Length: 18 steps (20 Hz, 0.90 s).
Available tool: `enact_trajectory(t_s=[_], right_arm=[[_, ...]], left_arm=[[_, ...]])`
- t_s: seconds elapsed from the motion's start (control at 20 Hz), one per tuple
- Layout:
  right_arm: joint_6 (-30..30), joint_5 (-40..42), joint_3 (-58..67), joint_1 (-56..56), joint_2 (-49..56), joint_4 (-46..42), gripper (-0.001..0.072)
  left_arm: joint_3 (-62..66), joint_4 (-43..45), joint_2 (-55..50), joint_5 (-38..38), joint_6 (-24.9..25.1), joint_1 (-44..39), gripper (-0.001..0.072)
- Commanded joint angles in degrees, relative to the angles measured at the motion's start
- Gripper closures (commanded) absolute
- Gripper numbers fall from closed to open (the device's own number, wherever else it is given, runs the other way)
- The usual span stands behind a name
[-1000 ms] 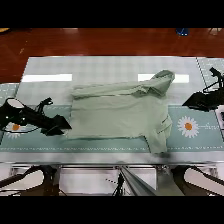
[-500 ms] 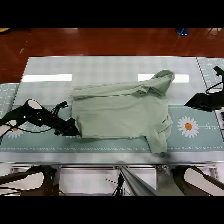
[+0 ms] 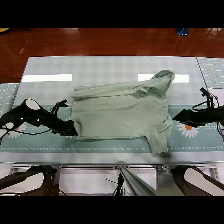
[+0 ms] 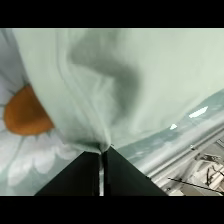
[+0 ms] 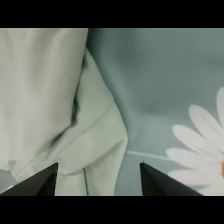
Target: Fold the shirts.
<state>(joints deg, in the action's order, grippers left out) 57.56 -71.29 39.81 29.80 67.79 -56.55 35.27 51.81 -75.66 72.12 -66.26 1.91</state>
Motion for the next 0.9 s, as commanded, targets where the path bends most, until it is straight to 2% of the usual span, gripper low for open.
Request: enact_trajectory(t_s=[0.0,0.15,0.2,0.3,0.35,0.4,0.45,0.65,0.75,0.85], right_arm=[[-2.71,6.88,-3.98,-1.75,0.02,4.15,0.0123],[-0.83,12.46,-4.55,-7.34,1.9,3.15,0.0128],[1.46,14.49,-4.52,-9.38,3.04,1.86,0.0162],[4.44,16.79,-4.52,-11.69,4.17,-1.7,0.0401],[4.9,16.68,-4.46,-11.87,3.98,-3.78,0.0559],[5.2,15.52,-4.09,-11.56,3.32,-5.86,0.0656],[5.22,13.49,-3.21,-10.82,1.99,-7.82,0.0687],[4.07,4.87,5.51,-8.44,-9.9,-8.74,0.0688],[4.22,2.58,12.81,-8.55,-17.77,-5.03,0.0688],[5.95,4.33,20.79,-8.55,-25.44,-0.13,0.0688]], left_arm=[[0.07,-0.85,0.98,1.88,0.24,-0.02,0.0679],[0.07,-0.85,0.98,2.03,0.22,-0.02,0.0679],[0.07,-0.85,0.98,2.08,0.22,-0.02,0.0679],[0.09,-0.85,0.98,2.1,0.24,-0.02,0.0679],[0.11,-0.85,1.01,2.1,0.24,-0.02,0.0679],[0.28,-0.81,1.01,2.12,0.26,-0.02,0.0679],[0.87,-0.81,1.07,2.16,0.26,-0.02,0.0679],[10.67,-0.87,5.11,5.03,0.24,-0.02,0.068],[20.59,-0.87,10.51,6.8,-0.02,-0.02,0.068],[33.16,-0.83,16.81,7.15,-0.5,0.0,0.068]])
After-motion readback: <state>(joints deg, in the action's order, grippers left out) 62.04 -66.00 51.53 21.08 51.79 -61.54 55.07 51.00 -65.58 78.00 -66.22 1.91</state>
